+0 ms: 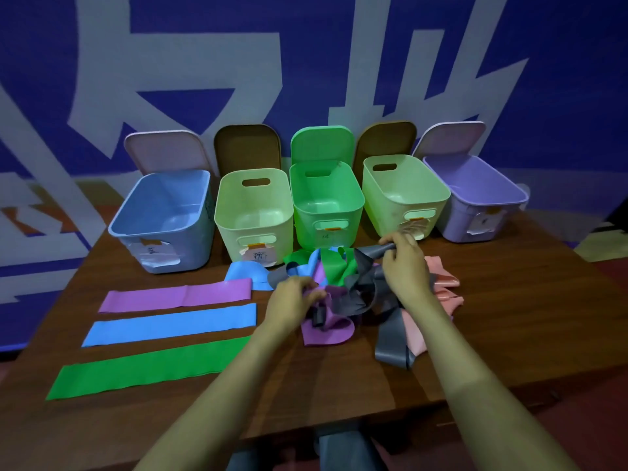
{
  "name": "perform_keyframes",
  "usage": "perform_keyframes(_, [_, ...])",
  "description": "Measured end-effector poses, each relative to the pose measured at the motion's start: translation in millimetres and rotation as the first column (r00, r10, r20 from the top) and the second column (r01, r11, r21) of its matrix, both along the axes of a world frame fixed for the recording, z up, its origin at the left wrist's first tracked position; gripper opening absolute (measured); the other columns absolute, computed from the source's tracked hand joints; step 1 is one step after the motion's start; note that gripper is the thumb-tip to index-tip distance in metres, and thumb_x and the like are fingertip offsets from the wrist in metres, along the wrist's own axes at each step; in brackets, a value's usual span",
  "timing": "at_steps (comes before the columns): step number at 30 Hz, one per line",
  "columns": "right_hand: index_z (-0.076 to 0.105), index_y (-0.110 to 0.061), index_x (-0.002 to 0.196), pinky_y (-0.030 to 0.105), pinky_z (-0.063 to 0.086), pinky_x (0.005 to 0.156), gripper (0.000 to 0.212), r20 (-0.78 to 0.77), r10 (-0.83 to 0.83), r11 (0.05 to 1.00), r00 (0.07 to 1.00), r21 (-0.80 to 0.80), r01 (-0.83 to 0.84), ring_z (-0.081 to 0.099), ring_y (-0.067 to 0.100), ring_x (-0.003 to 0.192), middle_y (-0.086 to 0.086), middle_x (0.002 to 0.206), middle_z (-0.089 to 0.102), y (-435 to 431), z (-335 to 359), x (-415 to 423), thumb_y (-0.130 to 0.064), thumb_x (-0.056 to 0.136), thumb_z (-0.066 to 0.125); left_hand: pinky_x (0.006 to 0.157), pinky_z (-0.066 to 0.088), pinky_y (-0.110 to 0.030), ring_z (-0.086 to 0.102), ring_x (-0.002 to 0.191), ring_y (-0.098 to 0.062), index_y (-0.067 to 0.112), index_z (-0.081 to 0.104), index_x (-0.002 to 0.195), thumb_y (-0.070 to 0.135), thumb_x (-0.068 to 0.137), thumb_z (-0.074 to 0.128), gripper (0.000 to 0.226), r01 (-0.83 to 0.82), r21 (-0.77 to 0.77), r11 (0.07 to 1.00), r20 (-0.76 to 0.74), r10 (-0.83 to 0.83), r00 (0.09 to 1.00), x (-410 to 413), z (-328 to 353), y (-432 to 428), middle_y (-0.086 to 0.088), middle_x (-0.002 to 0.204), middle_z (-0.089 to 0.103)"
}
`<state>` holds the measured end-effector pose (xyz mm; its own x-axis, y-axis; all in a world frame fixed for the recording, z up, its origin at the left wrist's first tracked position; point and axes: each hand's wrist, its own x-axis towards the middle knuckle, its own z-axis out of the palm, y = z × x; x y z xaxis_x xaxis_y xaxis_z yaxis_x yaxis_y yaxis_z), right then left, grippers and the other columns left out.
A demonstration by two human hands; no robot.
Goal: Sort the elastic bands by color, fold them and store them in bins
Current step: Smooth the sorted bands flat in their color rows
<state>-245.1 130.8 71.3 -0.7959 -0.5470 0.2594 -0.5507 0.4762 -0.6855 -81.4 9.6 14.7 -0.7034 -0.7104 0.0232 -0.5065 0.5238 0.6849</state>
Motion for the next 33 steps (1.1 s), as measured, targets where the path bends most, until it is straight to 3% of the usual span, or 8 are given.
perform_keyframes(4, [0.059,-0.018,0.112,0.037,0.036,0.096,0.033,-0.052,0.023,0.926,0.998,0.377,-0.002,0.044,0.035,0.117,0.012,0.127,0.048,1,-26,-9,-0.004,0.087,0.044,0.066,0.046,-0.025,0.059,0.073,-0.012,0.016,0.063,0.083,0.026,0.095,0.053,0.019,-0.182,0.077,0.98,-0.322,0.198,0.926,6,23,-6,0.001,0.078,0.065])
perform_keyframes(8, [0.042,-0.029,0.136,0.055,0.006,0.113,0.052,-0.002,0.141,0.757,0.99,0.645,-0.106,0.0,0.035,0.142,0.004,0.153,0.016,-3,-33,9,-0.016,0.087,0.051,0.066,0.041,-0.017,0.051,0.07,-0.004,0.018,0.055,0.08,0.02,0.098,0.047,0.02,-0.099,0.219,0.971,-0.51,0.2,0.837,3,44,-5,0.007,0.072,0.055])
perform_keyframes(11, [0.039,-0.025,0.139,0.038,0.018,0.112,0.061,0.022,0.355,0.891,0.935,0.294,-0.345,0.019,0.026,0.139,0.005,0.145,0.032,-10,-23,26,-0.012,0.083,0.059,0.067,0.043,-0.016,0.049,0.067,-0.003,0.019,0.05,0.08,0.015,0.1,0.042,0.021,0.024,0.275,0.961,-0.524,0.129,0.842,-3,56,1,0.005,0.072,0.051])
perform_keyframes(14, [0.044,-0.028,0.133,0.031,0.045,0.091,0.054,0.374,0.513,0.847,0.772,-0.078,-0.525,0.054,0.015,0.109,-0.005,0.118,0.056,-16,-12,41,-0.007,0.084,0.057,0.061,0.044,-0.013,0.05,0.059,0.003,0.013,0.049,0.087,0.014,0.1,0.041,0.015,0.108,0.344,0.933,-0.557,0.11,0.823,-6,65,6,0.003,0.073,0.049])
perform_keyframes(18, [0.06,-0.012,0.107,0.027,0.042,0.07,0.017,0.242,0.38,0.92,0.893,-0.002,-0.391,0.06,0.02,0.084,0.001,0.094,0.062,-20,-16,38,-0.012,0.091,0.054,0.057,0.038,-0.019,0.043,0.052,0.003,0.018,0.048,0.082,0.016,0.099,0.044,0.018,-0.042,0.262,0.964,-0.574,0.191,0.796,-2,74,-3,0.005,0.066,0.046])
perform_keyframes(24, [0.057,-0.011,0.098,0.009,0.035,0.068,0.012,0.052,0.296,0.932,0.954,-0.235,-0.276,0.049,0.01,0.087,0.005,0.1,0.054,-20,11,29,-0.009,0.095,0.045,0.066,0.041,-0.036,0.053,0.072,-0.021,0.013,0.049,0.082,0.039,0.093,0.052,0.028,0.01,-0.068,0.998,-0.267,-0.028,0.963,8,64,-9,0.001,0.071,0.048])
perform_keyframes(29, [0.051,-0.013,0.102,0.026,0.041,0.076,0.012,-0.047,0.26,0.894,0.964,-0.365,-0.259,0.051,0.014,0.091,0.002,0.099,0.051,-25,39,30,-0.014,0.098,0.04,0.066,0.039,-0.029,0.05,0.075,-0.02,0.017,0.053,0.082,0.014,0.093,0.054,0.012,0.022,-0.156,0.988,-0.327,-0.072,0.942,11,61,-17,-0.001,0.078,0.052])
perform_keyframes(33, [0.051,-0.012,0.099,0.038,0.044,0.071,0.011,-0.02,0.285,0.907,0.958,-0.318,-0.276,0.055,0.022,0.082,0.003,0.086,0.057,-25,44,29,-0.017,0.098,0.041,0.075,0.047,-0.035,0.06,0.085,-0.025,0.011,0.051,0.094,0.004,0.09,0.048,0.008,-0.06,-0.005,0.998,-0.318,0.055,0.947,15,64,-22,-0.008,0.089,0.063])
